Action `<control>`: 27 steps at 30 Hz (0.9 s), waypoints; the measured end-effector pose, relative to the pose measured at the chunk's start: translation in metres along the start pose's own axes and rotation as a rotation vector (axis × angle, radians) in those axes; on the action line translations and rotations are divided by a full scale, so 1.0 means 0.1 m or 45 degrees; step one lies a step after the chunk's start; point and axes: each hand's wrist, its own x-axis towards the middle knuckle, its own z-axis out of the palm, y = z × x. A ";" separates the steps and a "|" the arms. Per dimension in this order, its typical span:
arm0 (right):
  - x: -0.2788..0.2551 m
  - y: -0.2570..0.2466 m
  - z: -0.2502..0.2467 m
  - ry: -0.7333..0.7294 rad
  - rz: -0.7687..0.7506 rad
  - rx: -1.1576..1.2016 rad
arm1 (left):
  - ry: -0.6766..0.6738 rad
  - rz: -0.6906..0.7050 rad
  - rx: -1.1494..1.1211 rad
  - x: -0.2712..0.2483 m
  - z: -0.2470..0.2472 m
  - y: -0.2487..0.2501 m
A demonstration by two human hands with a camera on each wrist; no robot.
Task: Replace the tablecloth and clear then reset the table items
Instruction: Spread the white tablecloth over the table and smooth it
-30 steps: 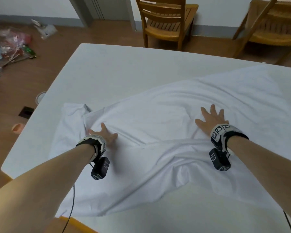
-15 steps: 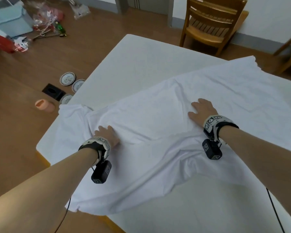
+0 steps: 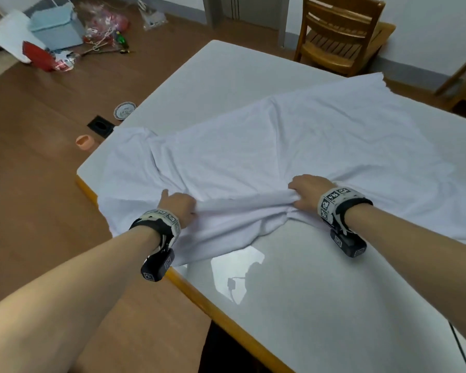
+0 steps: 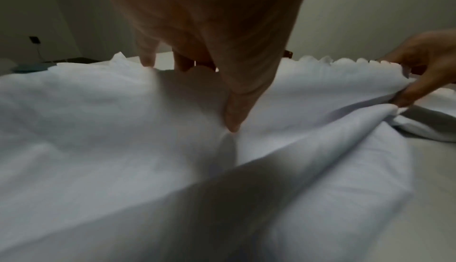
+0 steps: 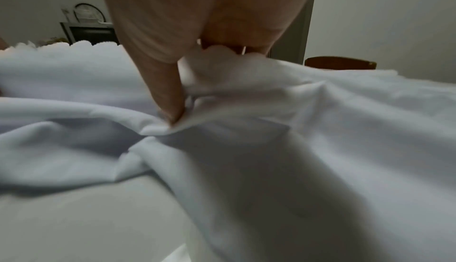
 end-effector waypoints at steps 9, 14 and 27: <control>-1.20 0.45 0.25 -0.208 0.221 -0.153 | -0.179 -0.075 -0.140 -0.92 0.30 0.24; -1.65 0.71 0.54 -0.247 0.374 -0.064 | -0.232 -0.026 -0.226 -0.87 0.40 0.52; -2.51 1.46 0.84 -0.159 0.183 -0.102 | -0.248 -0.079 -0.231 -1.38 0.58 1.44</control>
